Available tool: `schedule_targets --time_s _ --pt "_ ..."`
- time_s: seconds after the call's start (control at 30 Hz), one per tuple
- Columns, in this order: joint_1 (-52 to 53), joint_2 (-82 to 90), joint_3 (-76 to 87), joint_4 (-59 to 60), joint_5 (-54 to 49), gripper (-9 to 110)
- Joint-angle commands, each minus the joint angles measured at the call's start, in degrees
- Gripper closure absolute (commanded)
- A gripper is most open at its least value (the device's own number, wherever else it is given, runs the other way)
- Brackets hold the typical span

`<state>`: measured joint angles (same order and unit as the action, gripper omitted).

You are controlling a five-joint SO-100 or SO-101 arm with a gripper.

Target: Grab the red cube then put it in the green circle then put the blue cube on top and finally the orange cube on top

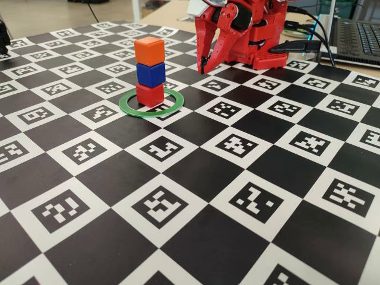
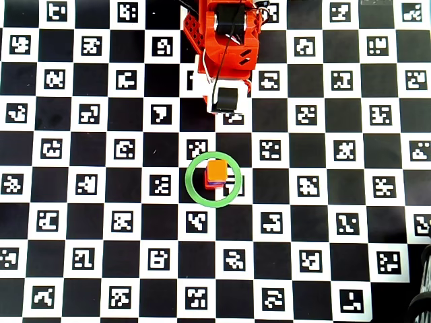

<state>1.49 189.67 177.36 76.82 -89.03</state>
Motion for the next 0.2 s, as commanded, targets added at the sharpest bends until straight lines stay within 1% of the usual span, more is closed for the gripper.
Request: schedule_targets --time_s 0.0,0.17 --pt "-0.35 2.81 4.22 1.93 0.0 107" --pt "-0.35 2.81 4.22 1.93 0.0 107"
